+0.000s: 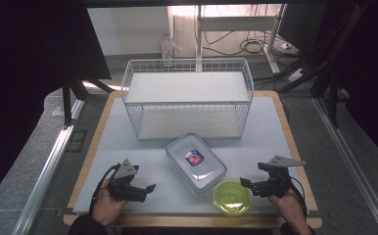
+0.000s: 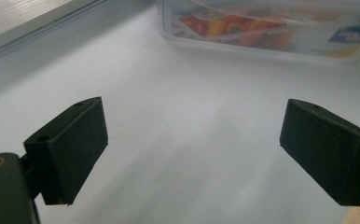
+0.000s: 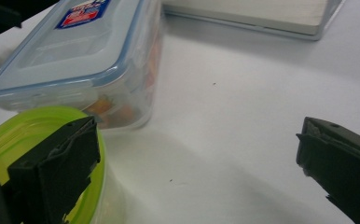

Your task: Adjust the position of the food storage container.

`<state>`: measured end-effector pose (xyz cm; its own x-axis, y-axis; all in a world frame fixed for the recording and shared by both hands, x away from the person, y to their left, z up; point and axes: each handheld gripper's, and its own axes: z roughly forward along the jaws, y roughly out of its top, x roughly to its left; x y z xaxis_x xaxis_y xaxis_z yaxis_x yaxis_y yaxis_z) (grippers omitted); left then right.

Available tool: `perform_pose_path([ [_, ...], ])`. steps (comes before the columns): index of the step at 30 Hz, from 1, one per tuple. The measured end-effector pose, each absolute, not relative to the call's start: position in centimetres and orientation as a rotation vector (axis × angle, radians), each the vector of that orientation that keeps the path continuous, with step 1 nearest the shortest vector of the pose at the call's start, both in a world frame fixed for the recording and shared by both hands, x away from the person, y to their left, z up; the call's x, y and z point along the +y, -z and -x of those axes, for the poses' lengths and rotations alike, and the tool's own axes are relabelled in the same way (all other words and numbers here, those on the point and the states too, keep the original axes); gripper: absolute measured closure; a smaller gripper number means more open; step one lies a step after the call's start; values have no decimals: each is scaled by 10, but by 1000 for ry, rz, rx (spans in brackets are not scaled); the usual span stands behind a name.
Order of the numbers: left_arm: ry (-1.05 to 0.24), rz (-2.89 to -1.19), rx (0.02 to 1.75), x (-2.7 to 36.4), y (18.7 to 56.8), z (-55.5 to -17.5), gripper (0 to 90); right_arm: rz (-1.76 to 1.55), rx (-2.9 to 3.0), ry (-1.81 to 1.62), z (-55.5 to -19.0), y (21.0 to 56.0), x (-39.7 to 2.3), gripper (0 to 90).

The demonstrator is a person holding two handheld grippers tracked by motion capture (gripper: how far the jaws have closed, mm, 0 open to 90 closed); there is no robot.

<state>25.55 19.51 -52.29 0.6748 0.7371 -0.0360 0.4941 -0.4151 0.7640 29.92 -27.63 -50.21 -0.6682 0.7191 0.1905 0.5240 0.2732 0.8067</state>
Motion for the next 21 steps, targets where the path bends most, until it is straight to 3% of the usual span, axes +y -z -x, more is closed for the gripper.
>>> perform_pose_path([
  [6, -461, -2069, 907, 196, 523, -254, 59, -1142, 2309, -1290, -296, 498, -276, 0],
  [21, -433, -2028, 872, 197, 522, -254, 64, -1233, 2236, -1311, -296, 491, -285, 0],
])
